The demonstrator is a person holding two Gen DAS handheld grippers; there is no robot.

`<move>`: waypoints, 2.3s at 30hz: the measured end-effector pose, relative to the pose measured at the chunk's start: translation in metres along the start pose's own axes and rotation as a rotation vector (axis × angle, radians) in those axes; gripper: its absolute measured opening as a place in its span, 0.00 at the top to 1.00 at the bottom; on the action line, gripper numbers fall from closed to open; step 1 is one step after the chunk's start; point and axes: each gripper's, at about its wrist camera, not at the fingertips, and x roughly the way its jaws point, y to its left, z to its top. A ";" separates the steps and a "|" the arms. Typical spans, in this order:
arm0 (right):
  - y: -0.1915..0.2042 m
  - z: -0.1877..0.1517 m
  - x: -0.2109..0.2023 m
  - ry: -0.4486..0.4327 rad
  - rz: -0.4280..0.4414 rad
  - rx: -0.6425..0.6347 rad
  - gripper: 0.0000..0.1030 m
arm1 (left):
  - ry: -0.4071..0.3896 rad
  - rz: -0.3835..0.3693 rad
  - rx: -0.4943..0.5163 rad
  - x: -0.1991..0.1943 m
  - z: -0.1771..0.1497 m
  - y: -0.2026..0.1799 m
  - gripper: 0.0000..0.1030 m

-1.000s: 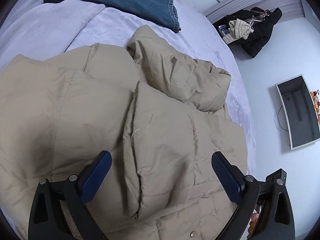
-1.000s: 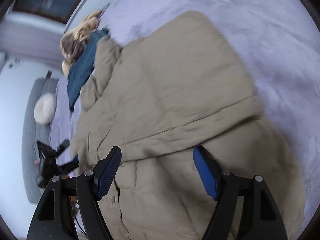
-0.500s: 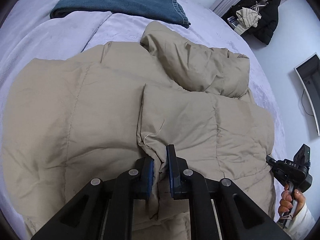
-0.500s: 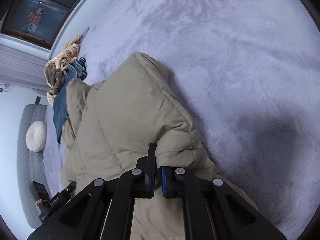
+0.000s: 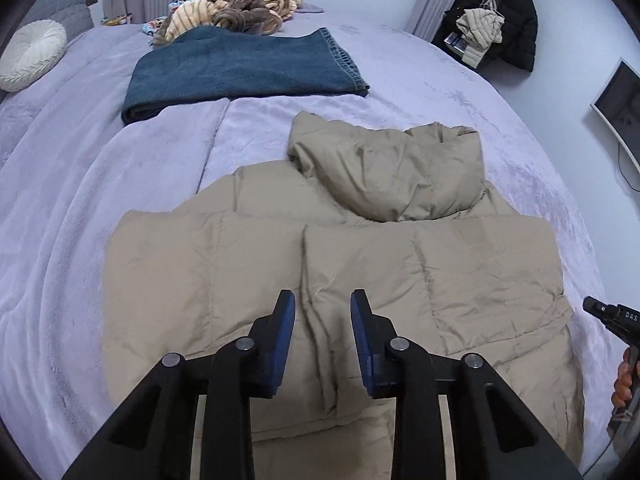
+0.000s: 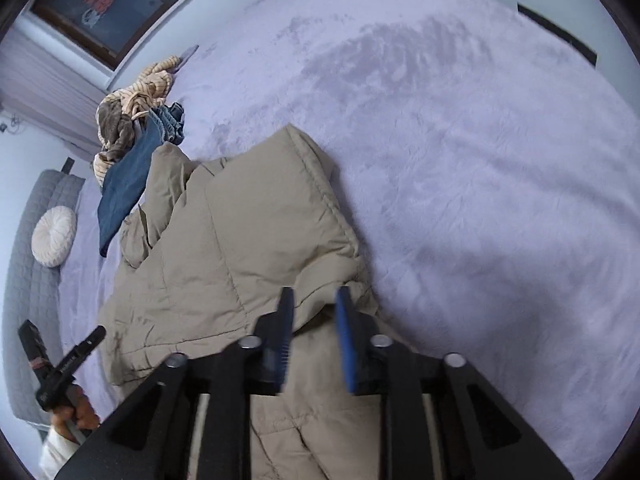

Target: Fold large clothes

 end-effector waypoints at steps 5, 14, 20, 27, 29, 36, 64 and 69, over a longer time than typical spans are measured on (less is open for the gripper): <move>0.018 0.029 0.025 -0.008 0.026 -0.047 0.93 | 0.027 0.022 0.053 0.020 -0.003 -0.027 0.70; -0.002 0.023 0.097 0.082 -0.053 -0.051 0.98 | 0.075 0.086 0.020 0.066 -0.029 -0.014 0.69; 0.008 0.024 0.076 0.086 -0.085 -0.090 0.93 | 0.093 0.122 -0.009 0.048 -0.025 -0.015 0.69; 0.010 0.004 0.038 0.126 -0.067 -0.072 0.92 | 0.119 0.175 -0.037 0.011 -0.039 -0.012 0.69; 0.010 -0.002 0.031 0.148 -0.064 -0.062 0.92 | 0.135 0.182 -0.051 0.004 -0.045 -0.013 0.69; 0.010 -0.027 0.006 0.218 -0.050 -0.027 0.92 | 0.183 0.186 -0.079 -0.021 -0.068 -0.026 0.69; 0.028 -0.060 -0.060 0.281 0.032 -0.084 0.55 | 0.193 0.267 -0.166 -0.112 -0.123 -0.076 0.00; 0.031 -0.076 -0.070 0.272 0.047 -0.069 0.39 | 0.201 0.281 -0.148 -0.122 -0.137 -0.072 0.00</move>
